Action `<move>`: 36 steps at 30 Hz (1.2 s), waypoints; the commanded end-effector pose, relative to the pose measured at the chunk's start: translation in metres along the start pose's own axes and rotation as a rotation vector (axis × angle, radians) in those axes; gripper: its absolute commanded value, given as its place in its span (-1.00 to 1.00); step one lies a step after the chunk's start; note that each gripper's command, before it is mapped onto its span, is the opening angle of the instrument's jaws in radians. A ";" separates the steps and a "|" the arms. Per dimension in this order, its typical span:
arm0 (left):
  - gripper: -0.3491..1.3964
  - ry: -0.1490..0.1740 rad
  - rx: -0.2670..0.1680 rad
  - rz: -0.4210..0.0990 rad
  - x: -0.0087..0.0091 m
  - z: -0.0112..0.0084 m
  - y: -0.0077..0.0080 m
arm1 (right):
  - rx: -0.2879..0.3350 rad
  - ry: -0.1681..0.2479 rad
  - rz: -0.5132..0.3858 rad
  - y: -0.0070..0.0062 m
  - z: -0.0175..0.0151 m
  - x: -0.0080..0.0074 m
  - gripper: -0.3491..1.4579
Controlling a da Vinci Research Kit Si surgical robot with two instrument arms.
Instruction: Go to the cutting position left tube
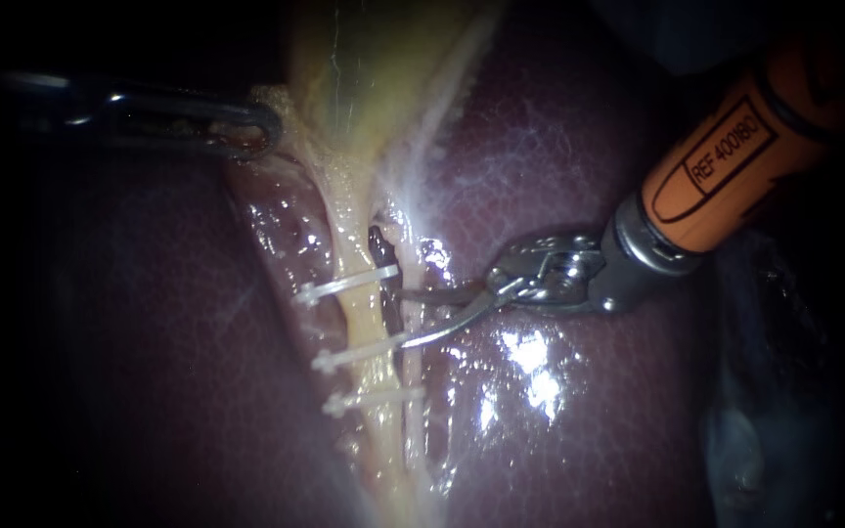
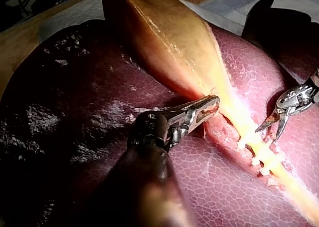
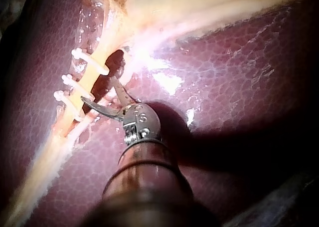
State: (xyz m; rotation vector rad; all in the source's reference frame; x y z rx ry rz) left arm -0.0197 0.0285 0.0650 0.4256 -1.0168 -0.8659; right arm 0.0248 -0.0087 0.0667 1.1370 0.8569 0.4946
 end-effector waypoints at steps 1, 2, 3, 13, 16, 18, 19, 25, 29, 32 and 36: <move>-1.00 0.000 0.000 0.000 0.0000 0.0000 0.0000 | 0.014 0.006 0.006 -0.0001 0.0002 0.0001 0.82; -1.00 0.001 0.003 0.000 0.0000 0.0000 0.0000 | 0.029 0.013 0.006 -0.0001 0.0004 0.0002 0.82; -1.00 0.001 0.003 0.000 0.0000 0.0000 0.0000 | 0.045 0.020 0.006 -0.0001 0.0005 0.0003 0.82; -1.00 0.001 0.003 0.001 0.0001 0.0001 0.0000 | 0.192 0.060 0.016 -0.0008 0.0028 0.0020 0.80; -1.00 0.001 0.003 0.001 0.0001 0.0001 0.0000 | 0.230 0.082 0.006 -0.0010 0.0036 0.0025 0.80; -1.00 0.001 0.003 0.001 0.0001 0.0000 0.0000 | 0.244 0.093 0.001 -0.0012 0.0040 0.0028 0.80; -1.00 0.001 0.003 0.001 0.0001 0.0000 0.0000 | 0.252 0.098 -0.001 -0.0012 0.0042 0.0029 0.80; -1.00 0.001 0.003 0.001 0.0001 0.0000 0.0001 | 0.260 0.126 -0.028 -0.0011 0.0055 0.0034 0.80; -1.00 0.001 0.003 0.001 0.0001 0.0000 0.0001 | 0.240 0.147 -0.123 -0.0006 0.0067 0.0038 0.80; -1.00 0.001 0.003 0.001 0.0001 0.0000 0.0001 | 0.211 0.170 -0.189 -0.0004 0.0074 0.0043 0.86; -1.00 0.001 0.003 0.001 0.0001 0.0000 0.0000 | 0.211 0.198 -0.228 -0.0003 0.0079 0.0049 0.87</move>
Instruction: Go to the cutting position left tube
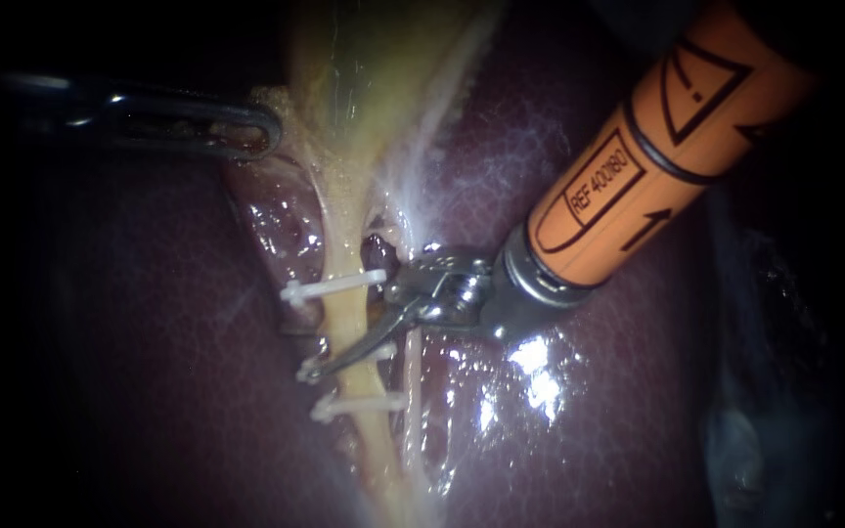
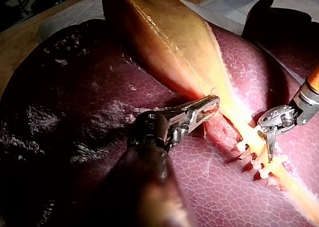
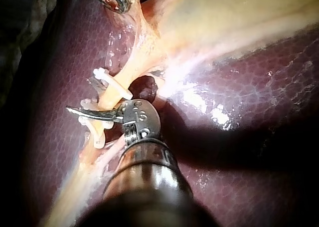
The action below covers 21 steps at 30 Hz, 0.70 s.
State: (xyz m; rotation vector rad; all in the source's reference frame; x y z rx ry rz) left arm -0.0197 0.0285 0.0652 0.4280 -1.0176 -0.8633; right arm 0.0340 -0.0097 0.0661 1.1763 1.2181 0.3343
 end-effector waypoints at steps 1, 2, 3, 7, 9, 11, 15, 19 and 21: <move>-1.00 0.000 0.000 0.000 0.0000 0.0000 0.0000 | 0.003 0.009 -0.005 0.0000 0.0001 0.0000 0.87; -1.00 0.000 0.000 0.000 0.0000 0.0000 0.0000 | 0.005 0.015 -0.005 -0.0001 0.0001 0.0001 0.87; -1.00 0.000 0.000 0.000 0.0000 0.0000 0.0000 | 0.009 0.023 -0.004 -0.0002 0.0001 0.0003 0.87; -1.00 0.000 0.000 0.000 0.0000 0.0000 0.0000 | 0.023 0.048 -0.001 -0.0011 0.0001 0.0013 0.87; -1.00 0.000 0.000 0.000 0.0000 0.0000 0.0000 | 0.028 0.056 0.003 -0.0019 0.0002 0.0022 0.86; -1.00 0.000 0.000 0.000 0.0000 0.0000 0.0000 | 0.033 0.064 0.006 -0.0027 0.0002 0.0030 0.86; -1.00 0.000 0.000 0.000 0.0000 0.0000 0.0000 | 0.043 0.072 0.012 -0.0043 0.0005 0.0044 0.86; -1.00 0.000 0.000 0.000 0.0000 0.0000 0.0000 | 0.047 0.075 0.013 -0.0049 0.0005 0.0048 0.86; -1.00 0.000 0.000 0.000 0.0000 0.0000 0.0000 | 0.047 0.075 0.013 -0.0048 0.0005 0.0048 0.86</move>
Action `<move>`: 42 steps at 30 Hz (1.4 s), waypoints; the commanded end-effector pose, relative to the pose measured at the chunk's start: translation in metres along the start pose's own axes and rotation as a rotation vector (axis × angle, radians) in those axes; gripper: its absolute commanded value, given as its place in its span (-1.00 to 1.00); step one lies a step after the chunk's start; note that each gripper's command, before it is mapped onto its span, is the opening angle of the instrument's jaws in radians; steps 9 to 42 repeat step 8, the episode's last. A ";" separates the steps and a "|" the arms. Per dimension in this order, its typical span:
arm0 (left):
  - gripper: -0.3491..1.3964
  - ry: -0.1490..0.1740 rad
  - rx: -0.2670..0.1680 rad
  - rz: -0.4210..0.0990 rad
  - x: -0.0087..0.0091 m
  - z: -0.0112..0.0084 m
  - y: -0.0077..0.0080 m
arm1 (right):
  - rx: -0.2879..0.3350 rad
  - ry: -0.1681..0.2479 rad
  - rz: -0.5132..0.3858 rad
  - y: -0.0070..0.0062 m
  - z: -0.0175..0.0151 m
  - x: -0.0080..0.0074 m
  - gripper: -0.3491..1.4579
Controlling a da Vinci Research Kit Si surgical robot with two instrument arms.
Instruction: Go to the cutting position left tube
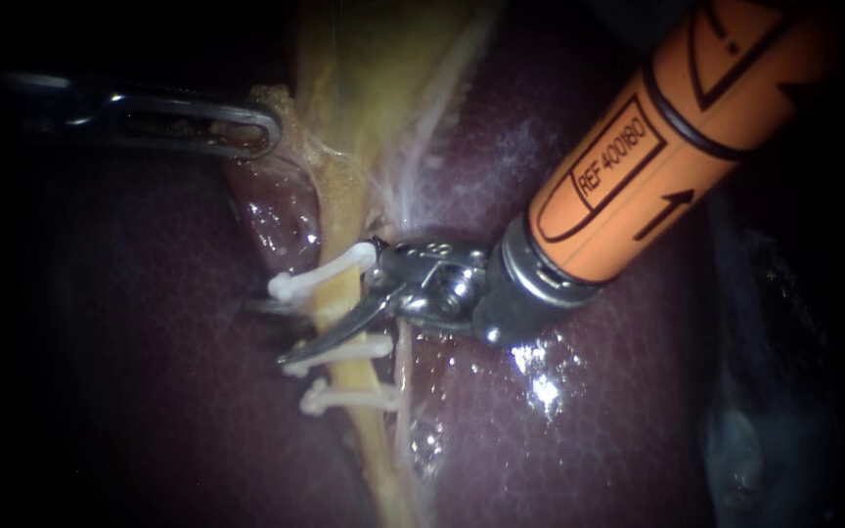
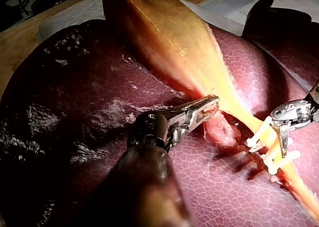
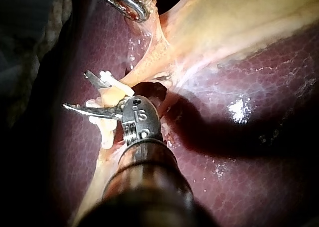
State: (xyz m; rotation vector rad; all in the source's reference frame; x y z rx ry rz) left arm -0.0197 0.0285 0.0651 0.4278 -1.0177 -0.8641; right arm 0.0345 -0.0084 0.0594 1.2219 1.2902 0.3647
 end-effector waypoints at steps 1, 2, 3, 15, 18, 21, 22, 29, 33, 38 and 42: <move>-1.00 0.000 0.000 0.000 0.0000 0.0000 0.0000 | 0.000 0.000 0.000 0.0001 -0.0001 -0.0001 0.86; -1.00 0.000 0.000 0.000 0.0000 0.0000 0.0000 | -0.001 0.000 0.000 0.0003 -0.0001 -0.0002 0.86; -1.00 0.000 0.000 0.000 0.0000 0.0000 0.0000 | -0.002 0.000 0.000 0.0003 -0.0001 -0.0002 0.86; -1.00 0.000 0.000 0.000 0.0000 0.0000 0.0000 | -0.002 0.000 -0.001 0.0006 -0.0004 -0.0004 0.86; -1.00 0.000 0.000 0.000 0.0000 0.0000 0.0000 | -0.002 0.000 -0.001 0.0006 -0.0004 -0.0004 0.86; -1.00 0.000 0.000 0.000 0.0000 0.0000 0.0000 | -0.002 0.000 -0.001 0.0006 -0.0004 -0.0004 0.86; -1.00 0.000 0.000 0.000 0.0000 0.0000 0.0000 | -0.002 0.000 -0.001 0.0006 -0.0004 -0.0004 0.86; -1.00 0.000 0.000 0.000 0.0000 0.0000 0.0000 | -0.002 0.000 -0.001 0.0006 -0.0004 -0.0004 0.86; -1.00 0.000 0.000 0.000 0.0000 0.0000 0.0000 | -0.002 0.000 -0.001 0.0006 -0.0004 -0.0004 0.86; -1.00 0.000 0.000 0.000 0.0000 0.0000 0.0000 | -0.002 0.000 -0.001 0.0006 -0.0004 -0.0004 0.86; -1.00 0.000 0.000 0.000 0.0000 0.0000 0.0000 | -0.002 0.000 -0.001 0.0006 -0.0004 -0.0004 0.86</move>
